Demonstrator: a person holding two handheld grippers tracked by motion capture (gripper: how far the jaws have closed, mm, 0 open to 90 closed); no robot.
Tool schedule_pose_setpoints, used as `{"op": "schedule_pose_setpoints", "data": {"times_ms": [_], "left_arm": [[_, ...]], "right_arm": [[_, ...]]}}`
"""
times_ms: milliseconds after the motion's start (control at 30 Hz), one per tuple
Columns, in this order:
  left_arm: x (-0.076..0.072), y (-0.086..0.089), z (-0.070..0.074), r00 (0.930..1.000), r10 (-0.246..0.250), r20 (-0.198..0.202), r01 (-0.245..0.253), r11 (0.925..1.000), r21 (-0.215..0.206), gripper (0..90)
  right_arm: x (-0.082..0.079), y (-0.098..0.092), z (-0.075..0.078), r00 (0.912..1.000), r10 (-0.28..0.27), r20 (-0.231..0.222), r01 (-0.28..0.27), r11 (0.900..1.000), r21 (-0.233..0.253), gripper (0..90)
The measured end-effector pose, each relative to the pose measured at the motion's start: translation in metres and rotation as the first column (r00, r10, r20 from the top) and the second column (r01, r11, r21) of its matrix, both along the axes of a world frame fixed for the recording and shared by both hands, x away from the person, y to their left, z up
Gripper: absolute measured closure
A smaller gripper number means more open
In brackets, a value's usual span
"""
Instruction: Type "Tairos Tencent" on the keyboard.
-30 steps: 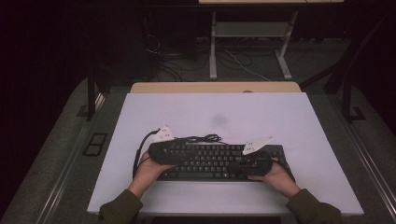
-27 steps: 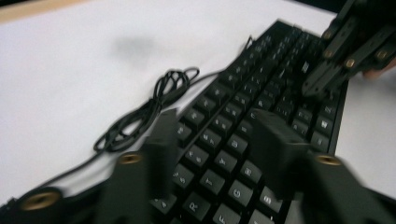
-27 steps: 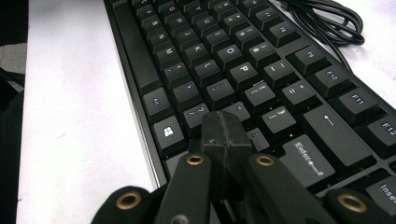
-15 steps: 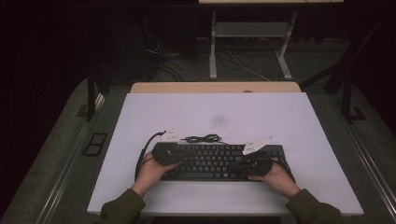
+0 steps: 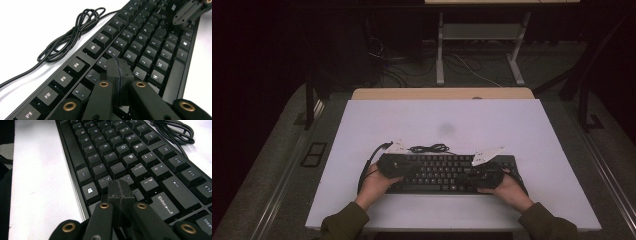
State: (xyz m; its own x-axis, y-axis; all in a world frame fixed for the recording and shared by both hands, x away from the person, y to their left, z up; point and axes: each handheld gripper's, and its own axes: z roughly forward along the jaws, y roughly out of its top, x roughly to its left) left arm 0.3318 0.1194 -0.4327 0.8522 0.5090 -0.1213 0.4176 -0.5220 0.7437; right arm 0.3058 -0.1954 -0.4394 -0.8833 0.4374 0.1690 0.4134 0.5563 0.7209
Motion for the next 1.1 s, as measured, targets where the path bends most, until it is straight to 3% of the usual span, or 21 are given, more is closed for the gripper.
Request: {"op": "schedule_pose_setpoints", "data": {"times_ms": [567, 933, 1100], "left_arm": [[0.001, -0.002, -0.002, 0.9999, 0.001, -0.012, -0.001, 0.9999, 0.014, 89.4], [-0.002, 0.005, 0.009, 0.9998, 0.016, 0.014, -0.015, 0.9987, -0.049, 89.2], [-0.005, 0.014, 0.014, 0.9993, 0.034, 0.015, -0.033, 0.9957, -0.086, 82.9]], "right_arm": [[0.000, 0.000, 0.000, 1.0000, 0.000, 0.000, 0.000, 1.000, 0.000, 89.3], [0.000, 0.000, 0.000, 1.0000, 0.000, 0.001, 0.000, 1.000, 0.000, 89.3], [0.000, 0.000, 0.000, 1.0000, 0.000, 0.002, 0.000, 1.000, 0.000, 89.3]]}}
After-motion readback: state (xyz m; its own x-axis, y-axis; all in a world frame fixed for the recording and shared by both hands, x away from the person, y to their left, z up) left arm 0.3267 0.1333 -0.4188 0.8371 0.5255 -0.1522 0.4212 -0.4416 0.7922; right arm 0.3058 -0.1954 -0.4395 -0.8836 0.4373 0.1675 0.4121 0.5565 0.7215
